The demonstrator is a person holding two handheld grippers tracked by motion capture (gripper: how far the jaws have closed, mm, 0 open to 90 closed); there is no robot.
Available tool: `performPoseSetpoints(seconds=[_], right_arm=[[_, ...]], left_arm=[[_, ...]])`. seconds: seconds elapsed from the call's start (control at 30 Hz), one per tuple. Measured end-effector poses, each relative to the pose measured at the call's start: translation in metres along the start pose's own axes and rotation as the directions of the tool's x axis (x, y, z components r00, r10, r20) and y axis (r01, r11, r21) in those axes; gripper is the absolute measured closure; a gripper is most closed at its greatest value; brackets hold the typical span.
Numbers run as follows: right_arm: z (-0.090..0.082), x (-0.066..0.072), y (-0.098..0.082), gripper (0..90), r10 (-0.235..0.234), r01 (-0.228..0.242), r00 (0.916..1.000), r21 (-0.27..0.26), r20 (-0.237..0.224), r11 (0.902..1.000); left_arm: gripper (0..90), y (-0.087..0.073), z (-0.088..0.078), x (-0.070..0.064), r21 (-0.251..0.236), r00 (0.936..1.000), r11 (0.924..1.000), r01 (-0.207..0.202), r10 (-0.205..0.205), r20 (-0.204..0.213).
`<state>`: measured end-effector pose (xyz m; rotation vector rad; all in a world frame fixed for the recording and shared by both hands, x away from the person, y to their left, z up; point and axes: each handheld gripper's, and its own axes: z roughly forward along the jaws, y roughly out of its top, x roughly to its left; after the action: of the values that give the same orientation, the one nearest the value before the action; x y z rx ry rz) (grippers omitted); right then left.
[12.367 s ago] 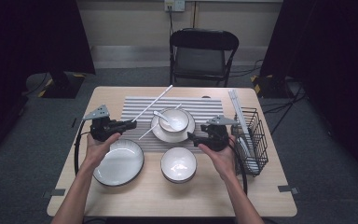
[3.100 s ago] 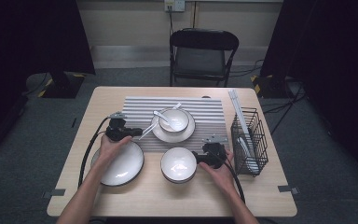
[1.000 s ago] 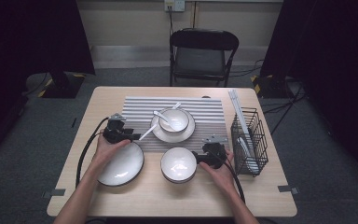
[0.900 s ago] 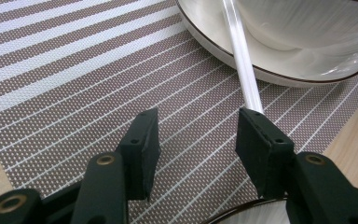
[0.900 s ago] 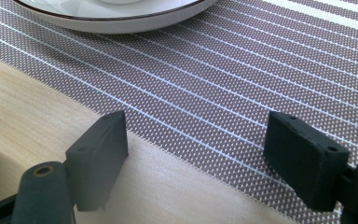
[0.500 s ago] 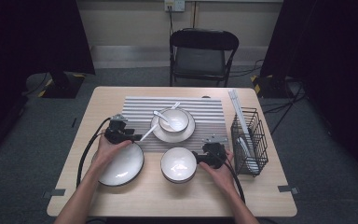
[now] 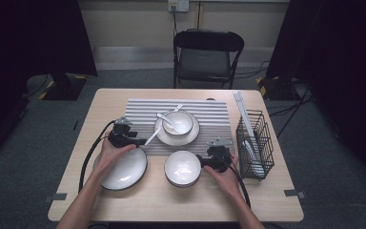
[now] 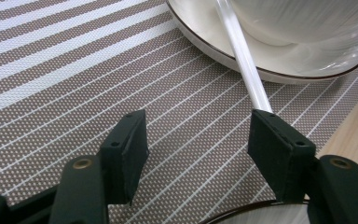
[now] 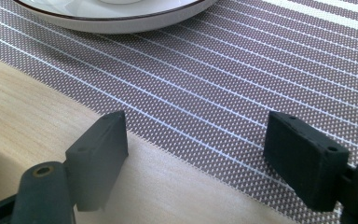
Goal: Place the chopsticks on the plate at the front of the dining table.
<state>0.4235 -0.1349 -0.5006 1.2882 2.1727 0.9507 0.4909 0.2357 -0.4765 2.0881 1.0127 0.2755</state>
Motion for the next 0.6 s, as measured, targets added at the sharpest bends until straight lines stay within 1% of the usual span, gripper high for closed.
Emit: performPoseSetpoints(seconds=[0.17,0.2,0.23,0.27,0.33,0.4,0.43,0.5,0.6], right_arm=[[0.0000,0.0000,0.0000,21.0,0.000,0.000,1.0000,0.000,0.000,1.0000],[0.0000,0.0000,0.0000,21.0,0.000,0.000,1.0000,0.000,0.000,1.0000],[0.0000,0.0000,0.0000,21.0,0.000,0.000,1.0000,0.000,0.000,1.0000],[0.0000,0.0000,0.0000,20.9,0.000,0.000,1.0000,0.000,0.000,1.0000],[0.0000,0.0000,0.0000,21.0,0.000,0.000,1.0000,0.000,0.000,1.0000],[0.0000,0.0000,0.0000,21.0,0.000,0.000,1.0000,0.000,0.000,1.0000],[0.0000,0.0000,0.0000,21.0,0.000,0.000,1.0000,0.000,0.000,1.0000],[0.0000,0.0000,0.0000,21.0,0.000,0.000,1.0000,0.000,0.000,1.0000],[0.0000,0.0000,0.0000,21.0,0.000,0.000,1.0000,0.000,0.000,1.0000]], left_arm=[[34.2,0.0001,0.0001,0.0000,0.000,1.0000,1.0000,0.002,-0.002,0.001],[34.0,0.0001,0.0003,0.0001,0.004,1.0000,1.0000,-0.004,0.004,0.001],[33.5,-0.0001,0.0014,-0.0007,-0.001,1.0000,1.0000,0.000,0.000,-0.004],[33.1,0.0002,0.0013,-0.0002,0.010,0.9999,0.9999,-0.010,0.010,-0.007],[33.3,-0.0005,0.0027,-0.0005,0.020,0.9996,0.9998,-0.005,0.006,-0.027],[33.2,-0.0007,0.0036,-0.0006,0.019,0.9999,0.9998,-0.001,0.001,-0.011],[32.6,-0.0005,0.0036,-0.0008,0.021,0.9999,0.9997,-0.006,0.007,-0.015],[31.7,-0.0001,0.0042,-0.0015,0.018,0.9999,0.9998,-0.006,0.006,-0.011],[30.5,0.0002,0.0051,-0.0024,0.022,0.9998,0.9997,-0.011,0.011,-0.016]])
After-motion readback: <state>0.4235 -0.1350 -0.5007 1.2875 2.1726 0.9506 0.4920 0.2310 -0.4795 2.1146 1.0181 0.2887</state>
